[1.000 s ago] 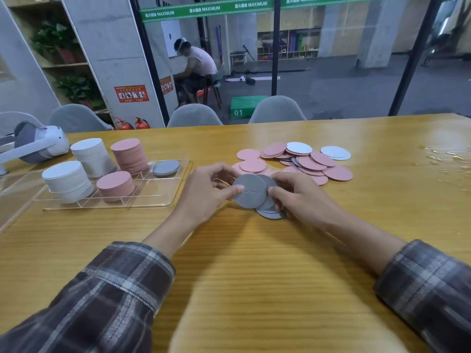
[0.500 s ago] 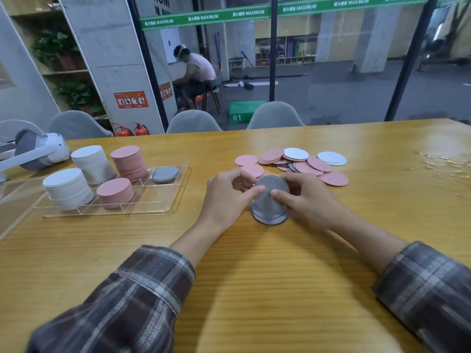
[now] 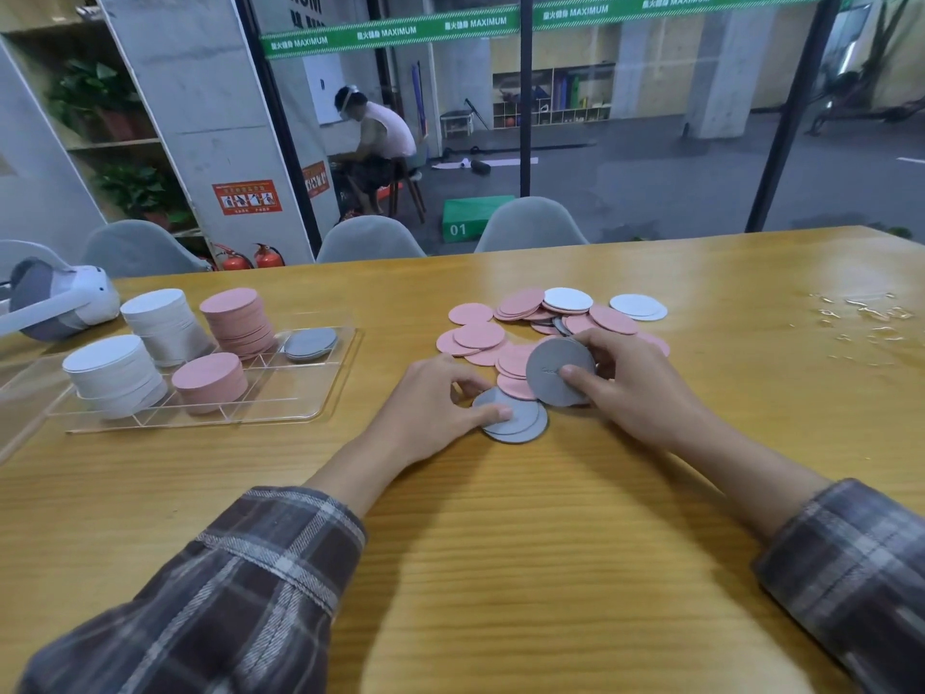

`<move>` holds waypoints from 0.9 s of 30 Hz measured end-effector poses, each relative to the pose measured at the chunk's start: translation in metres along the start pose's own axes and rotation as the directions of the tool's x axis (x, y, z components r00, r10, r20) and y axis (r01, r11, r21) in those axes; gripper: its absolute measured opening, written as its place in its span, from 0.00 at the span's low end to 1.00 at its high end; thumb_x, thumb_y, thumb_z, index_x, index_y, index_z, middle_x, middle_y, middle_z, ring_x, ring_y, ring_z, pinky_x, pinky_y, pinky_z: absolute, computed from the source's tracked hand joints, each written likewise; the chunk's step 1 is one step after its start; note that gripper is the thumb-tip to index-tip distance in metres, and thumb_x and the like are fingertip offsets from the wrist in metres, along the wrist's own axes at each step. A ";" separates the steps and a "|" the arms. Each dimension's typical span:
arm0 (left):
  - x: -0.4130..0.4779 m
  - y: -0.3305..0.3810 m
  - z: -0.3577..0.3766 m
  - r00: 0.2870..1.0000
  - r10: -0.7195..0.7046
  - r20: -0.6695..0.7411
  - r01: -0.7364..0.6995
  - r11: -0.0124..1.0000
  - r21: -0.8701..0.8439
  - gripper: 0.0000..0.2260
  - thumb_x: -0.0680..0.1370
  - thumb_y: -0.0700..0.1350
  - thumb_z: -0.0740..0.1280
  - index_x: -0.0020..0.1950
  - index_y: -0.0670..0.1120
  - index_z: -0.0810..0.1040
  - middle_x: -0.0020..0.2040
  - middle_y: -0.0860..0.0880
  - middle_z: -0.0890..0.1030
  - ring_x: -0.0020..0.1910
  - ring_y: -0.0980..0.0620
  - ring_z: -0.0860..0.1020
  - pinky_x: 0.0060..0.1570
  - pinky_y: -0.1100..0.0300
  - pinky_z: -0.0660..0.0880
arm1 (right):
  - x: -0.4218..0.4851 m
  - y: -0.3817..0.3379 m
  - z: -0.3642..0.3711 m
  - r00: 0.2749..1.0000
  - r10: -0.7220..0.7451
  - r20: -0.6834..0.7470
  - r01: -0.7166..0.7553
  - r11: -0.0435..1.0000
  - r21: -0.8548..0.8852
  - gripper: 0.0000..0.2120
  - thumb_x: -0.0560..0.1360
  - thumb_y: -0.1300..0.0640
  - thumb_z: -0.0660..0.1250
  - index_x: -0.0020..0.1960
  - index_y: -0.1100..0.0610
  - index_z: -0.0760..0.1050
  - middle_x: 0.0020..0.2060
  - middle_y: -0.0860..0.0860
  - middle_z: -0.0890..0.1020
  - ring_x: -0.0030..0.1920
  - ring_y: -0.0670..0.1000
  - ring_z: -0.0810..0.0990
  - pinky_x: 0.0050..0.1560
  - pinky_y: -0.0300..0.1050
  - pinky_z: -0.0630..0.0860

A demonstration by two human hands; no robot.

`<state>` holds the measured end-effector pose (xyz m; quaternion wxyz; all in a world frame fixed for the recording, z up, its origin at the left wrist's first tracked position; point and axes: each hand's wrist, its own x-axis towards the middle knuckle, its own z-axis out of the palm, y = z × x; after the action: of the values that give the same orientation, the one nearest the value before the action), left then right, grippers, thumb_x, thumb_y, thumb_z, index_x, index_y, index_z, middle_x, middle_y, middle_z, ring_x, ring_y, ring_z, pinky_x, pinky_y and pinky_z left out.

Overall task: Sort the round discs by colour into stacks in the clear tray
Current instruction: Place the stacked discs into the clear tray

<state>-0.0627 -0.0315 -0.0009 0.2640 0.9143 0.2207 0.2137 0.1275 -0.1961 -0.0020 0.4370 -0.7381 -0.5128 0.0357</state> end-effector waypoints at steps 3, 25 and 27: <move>-0.003 0.000 -0.006 0.999 -0.032 0.018 0.033 0.999 -0.019 0.14 0.70 0.57 0.81 0.52 0.55 0.87 0.48 0.57 0.83 0.44 0.57 0.78 0.43 0.67 0.74 | 0.000 0.001 0.002 1.000 0.029 0.002 -0.029 0.999 0.013 0.12 0.79 0.56 0.70 0.62 0.51 0.79 0.51 0.44 0.84 0.50 0.45 0.83 0.54 0.45 0.80; -0.001 0.005 -0.005 0.981 0.014 -0.191 -0.093 0.907 -0.411 0.10 0.70 0.40 0.82 0.49 0.50 0.89 0.40 0.52 0.84 0.40 0.55 0.81 0.44 0.59 0.80 | -0.008 -0.019 0.016 0.985 -0.020 0.171 -0.006 0.989 0.148 0.12 0.85 0.58 0.58 0.63 0.50 0.78 0.36 0.52 0.81 0.30 0.49 0.78 0.30 0.41 0.75; -0.002 0.008 -0.002 0.975 0.012 -0.220 -0.099 0.916 -0.388 0.10 0.70 0.41 0.82 0.49 0.49 0.89 0.41 0.51 0.85 0.41 0.53 0.82 0.45 0.58 0.81 | -0.009 -0.021 0.017 0.983 -0.058 0.172 0.031 0.987 0.158 0.10 0.84 0.56 0.62 0.63 0.51 0.78 0.36 0.43 0.81 0.31 0.46 0.78 0.31 0.39 0.75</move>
<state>-0.0633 -0.0380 0.0052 0.4122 0.8197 0.1735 0.3580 0.0996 -0.1911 -0.0013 0.4466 -0.6842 -0.5615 0.1308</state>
